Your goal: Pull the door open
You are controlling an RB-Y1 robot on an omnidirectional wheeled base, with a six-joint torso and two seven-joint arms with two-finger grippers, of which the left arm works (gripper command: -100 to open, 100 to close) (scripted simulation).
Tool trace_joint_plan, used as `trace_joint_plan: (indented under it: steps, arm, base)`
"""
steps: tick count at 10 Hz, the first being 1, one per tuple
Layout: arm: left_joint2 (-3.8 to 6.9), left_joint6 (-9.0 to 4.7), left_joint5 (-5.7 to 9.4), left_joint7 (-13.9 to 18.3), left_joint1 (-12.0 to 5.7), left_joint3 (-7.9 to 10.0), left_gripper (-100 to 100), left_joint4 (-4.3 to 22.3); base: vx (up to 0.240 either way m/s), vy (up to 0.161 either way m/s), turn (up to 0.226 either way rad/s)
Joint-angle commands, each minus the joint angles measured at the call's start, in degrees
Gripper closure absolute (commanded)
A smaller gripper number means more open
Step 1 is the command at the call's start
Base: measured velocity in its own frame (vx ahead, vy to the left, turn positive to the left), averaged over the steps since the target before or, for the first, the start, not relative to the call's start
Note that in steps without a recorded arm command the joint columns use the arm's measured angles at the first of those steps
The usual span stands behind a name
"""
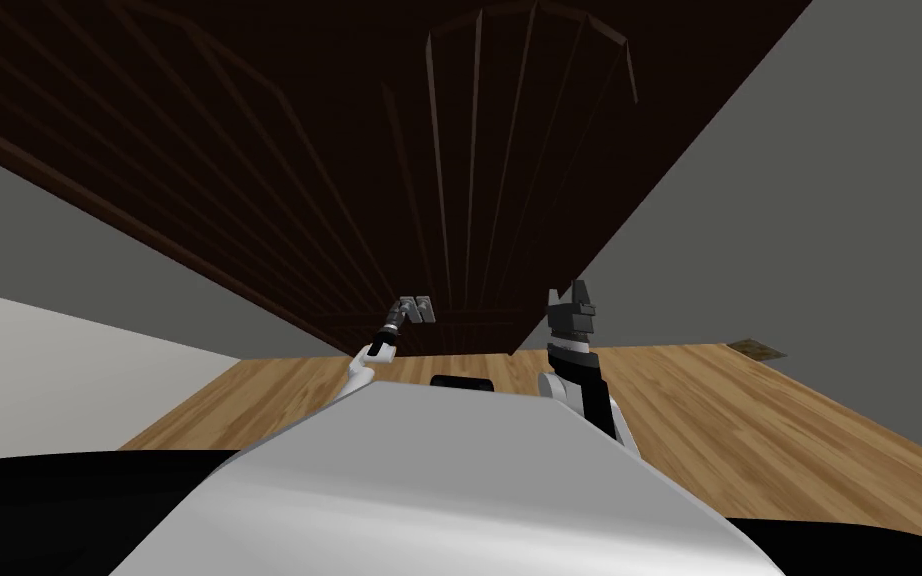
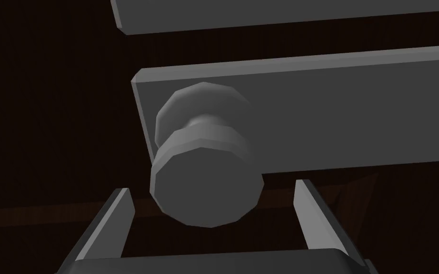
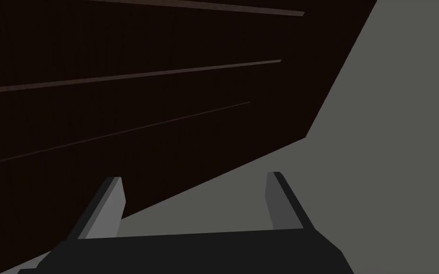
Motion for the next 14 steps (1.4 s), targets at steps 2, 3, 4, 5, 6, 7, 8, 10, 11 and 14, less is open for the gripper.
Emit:
trace_joint_plan:
  steps: [2,3,4,5,6,7,8,10,11,14]
  arm:
    - [0.11,-0.04,0.03,0.05,0.05,0.11,100,0.15]
    - [0.11,-0.04,0.03,0.05,0.05,0.11,100,0.15]
    - [0.11,-0.04,0.03,0.05,0.05,0.11,100,0.15]
    - [0.11,-0.04,0.03,0.05,0.05,0.11,100,0.15]
    - [0.11,-0.04,0.03,0.05,0.05,0.11,100,0.15]
    - [1.08,0.17,0.26,0.14,1.20,1.34,-100,0.55]
    - [1.26,0.21,0.30,0.18,1.44,1.52,-100,0.58]
    - [1.74,0.32,0.39,0.39,2.22,1.84,-100,0.47]
    - [1.84,0.34,0.38,0.58,2.57,1.64,-100,0.15]
    - [1.14,0.17,0.07,1.33,2.56,-0.78,-100,-1.76]
  base:
    - [-0.019,0.014,0.013]
    - [-0.024,0.021,-0.005]
    - [-0.015,0.015,0.003]
    - [-0.010,0.006,0.006]
    - [0.000,0.000,0.000]
    - [-0.124,0.063,0.222]
    - [-0.189,0.117,0.135]
    - [-0.187,0.066,0.039]
    - [-0.201,-0.009,0.020]
    - [-0.190,-0.110,-0.066]
